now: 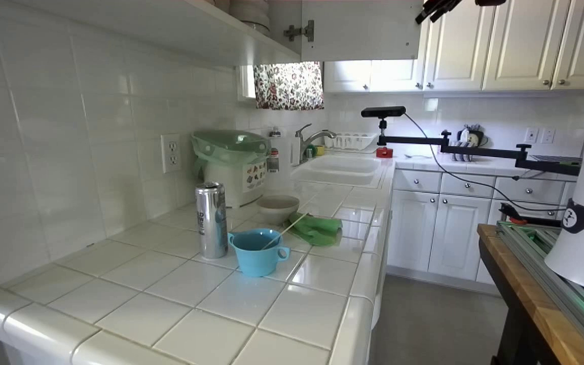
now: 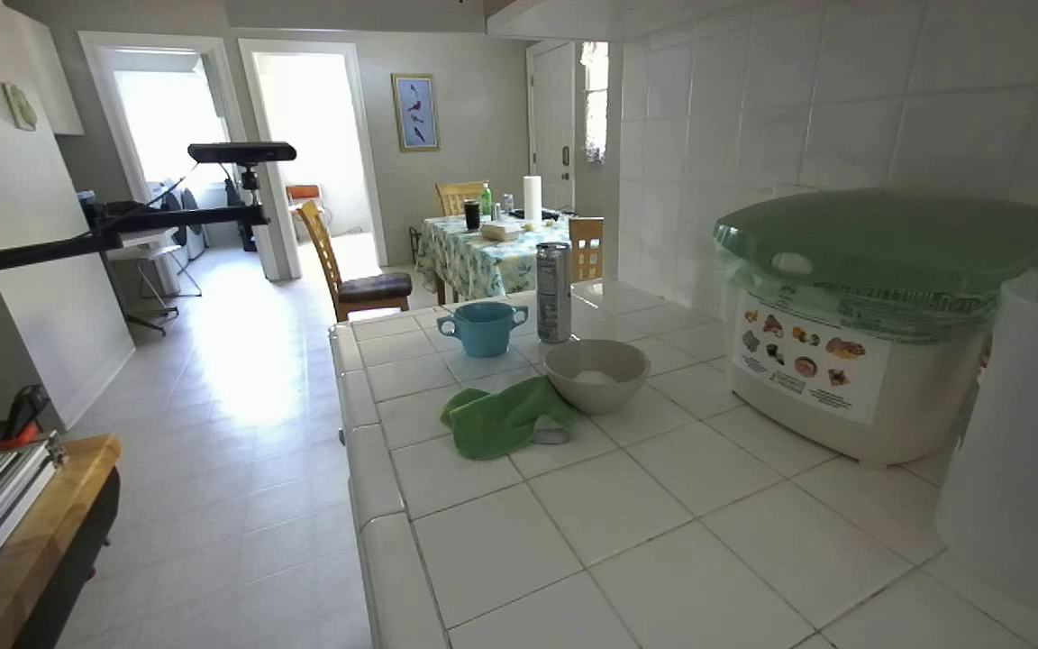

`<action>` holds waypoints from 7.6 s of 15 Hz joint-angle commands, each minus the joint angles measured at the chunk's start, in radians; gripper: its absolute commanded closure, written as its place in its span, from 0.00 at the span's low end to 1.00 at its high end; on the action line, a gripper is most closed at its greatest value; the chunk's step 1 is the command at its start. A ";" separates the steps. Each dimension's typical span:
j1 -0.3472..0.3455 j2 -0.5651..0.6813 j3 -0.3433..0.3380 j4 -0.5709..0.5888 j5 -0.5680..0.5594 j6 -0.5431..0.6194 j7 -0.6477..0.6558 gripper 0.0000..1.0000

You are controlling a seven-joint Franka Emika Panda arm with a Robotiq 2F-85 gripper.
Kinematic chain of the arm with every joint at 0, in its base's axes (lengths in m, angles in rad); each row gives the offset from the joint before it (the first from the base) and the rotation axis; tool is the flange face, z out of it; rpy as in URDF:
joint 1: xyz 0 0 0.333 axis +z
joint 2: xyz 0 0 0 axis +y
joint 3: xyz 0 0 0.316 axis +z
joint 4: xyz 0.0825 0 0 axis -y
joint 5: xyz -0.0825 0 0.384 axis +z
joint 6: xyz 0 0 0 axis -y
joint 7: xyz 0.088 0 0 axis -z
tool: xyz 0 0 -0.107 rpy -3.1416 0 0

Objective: Close the top cabinet door

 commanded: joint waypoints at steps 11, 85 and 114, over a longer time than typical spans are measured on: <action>0.109 0.000 0.060 0.005 0.081 0.054 -0.159 0.00; 0.252 0.196 0.672 0.238 0.000 -0.143 0.220 0.00; 0.354 0.448 0.460 0.311 0.383 -0.477 0.194 0.00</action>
